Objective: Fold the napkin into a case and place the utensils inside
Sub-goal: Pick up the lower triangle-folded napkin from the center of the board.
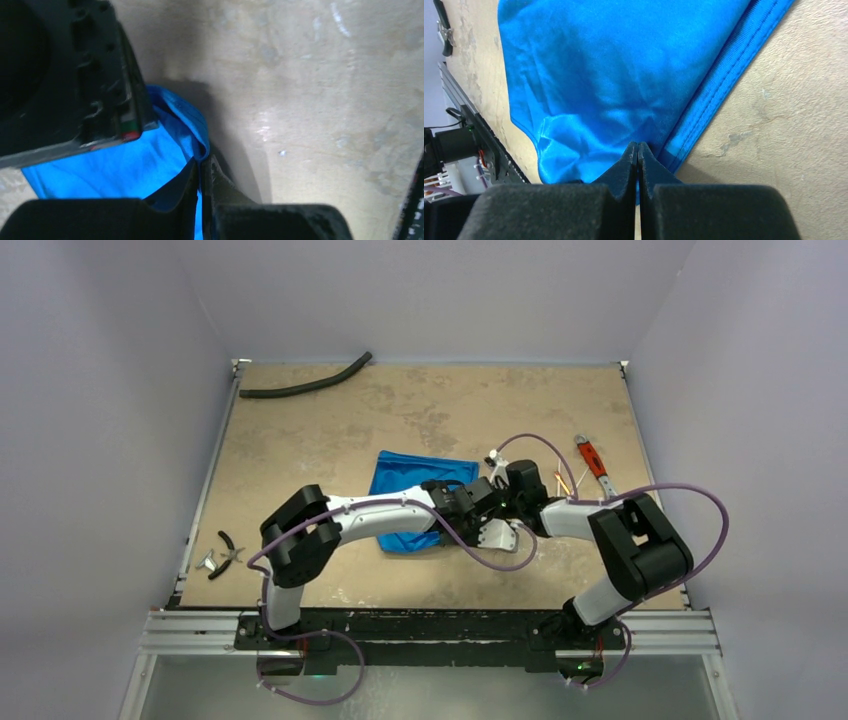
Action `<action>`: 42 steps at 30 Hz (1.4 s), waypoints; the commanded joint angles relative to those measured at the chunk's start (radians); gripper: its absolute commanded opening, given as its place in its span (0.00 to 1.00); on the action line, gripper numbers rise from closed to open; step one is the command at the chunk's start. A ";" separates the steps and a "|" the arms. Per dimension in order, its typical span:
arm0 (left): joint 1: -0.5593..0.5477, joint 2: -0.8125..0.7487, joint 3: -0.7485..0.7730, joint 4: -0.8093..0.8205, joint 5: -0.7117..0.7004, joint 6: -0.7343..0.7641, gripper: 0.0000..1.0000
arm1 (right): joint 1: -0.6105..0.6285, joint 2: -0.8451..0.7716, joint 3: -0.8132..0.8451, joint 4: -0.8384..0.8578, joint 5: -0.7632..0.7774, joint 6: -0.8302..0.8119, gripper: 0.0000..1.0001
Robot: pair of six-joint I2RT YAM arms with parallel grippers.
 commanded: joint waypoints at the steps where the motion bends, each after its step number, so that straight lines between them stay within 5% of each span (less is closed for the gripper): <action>1: 0.062 -0.008 0.086 0.041 -0.025 0.003 0.03 | 0.003 -0.032 -0.010 0.001 -0.024 -0.012 0.03; 7: 0.099 -0.018 0.079 0.028 0.079 0.002 0.01 | -0.056 -0.106 0.036 0.018 -0.088 -0.030 0.28; 13: 0.146 -0.039 0.070 0.009 0.171 0.009 0.00 | -0.149 -0.157 0.059 0.096 -0.106 -0.033 0.34; 23: 0.150 -0.002 0.118 -0.022 0.191 0.082 0.00 | -0.148 0.150 0.209 0.161 -0.070 -0.024 0.06; 42: 0.175 0.198 0.395 -0.105 0.179 0.239 0.00 | -0.146 0.210 0.103 0.141 -0.017 -0.030 0.00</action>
